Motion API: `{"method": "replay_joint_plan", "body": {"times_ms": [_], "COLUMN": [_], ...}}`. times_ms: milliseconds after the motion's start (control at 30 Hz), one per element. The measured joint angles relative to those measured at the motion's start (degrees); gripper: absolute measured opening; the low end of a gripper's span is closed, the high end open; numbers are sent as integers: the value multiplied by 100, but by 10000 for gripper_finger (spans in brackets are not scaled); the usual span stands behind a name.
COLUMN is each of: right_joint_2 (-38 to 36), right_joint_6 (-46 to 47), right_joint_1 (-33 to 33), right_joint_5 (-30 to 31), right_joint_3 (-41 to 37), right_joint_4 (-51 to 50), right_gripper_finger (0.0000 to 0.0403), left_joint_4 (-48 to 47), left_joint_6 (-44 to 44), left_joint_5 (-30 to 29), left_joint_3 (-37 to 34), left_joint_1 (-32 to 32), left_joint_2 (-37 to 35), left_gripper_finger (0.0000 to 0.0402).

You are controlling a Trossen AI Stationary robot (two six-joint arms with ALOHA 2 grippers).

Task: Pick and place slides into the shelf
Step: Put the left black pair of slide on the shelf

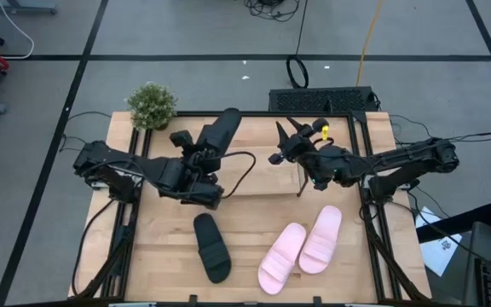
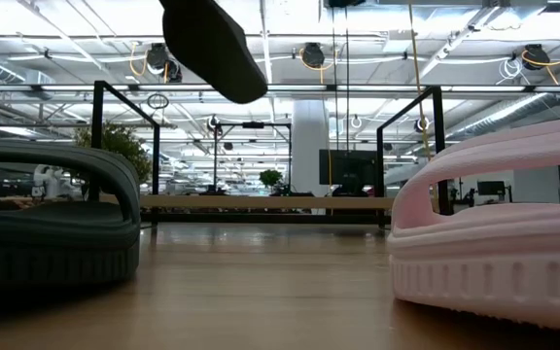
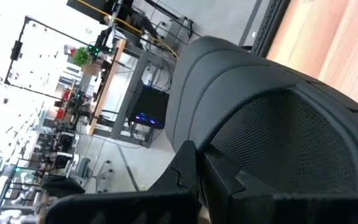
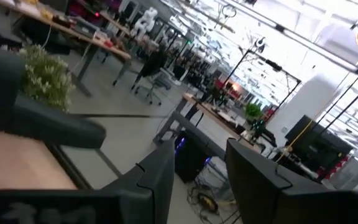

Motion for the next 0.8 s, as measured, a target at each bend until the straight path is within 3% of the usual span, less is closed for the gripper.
{"method": "replay_joint_plan", "body": {"times_ms": [100,300,500,800], "right_joint_2": [0,0,-108,-589], "right_joint_6": [336,545,659,1966], "right_joint_1": [-86,-260,-576,-1097], "right_joint_5": [-412,-1871,-2105,-3190], "right_joint_3": [0,0,-2,-2], "right_joint_4": [-345,-519,-1096,-2393], "right_gripper_finger": [135,135,135,135], "left_joint_4": [23,1,-57,-17], "left_joint_6": [-215,-616,-988,-1322], "left_joint_5": [133,222,295,357], "left_joint_3": [0,-4,0,-13], "left_joint_1": [-46,-346,-594,-424], "left_joint_2": [55,312,473,587], "left_gripper_finger": [0,0,0,0]}}
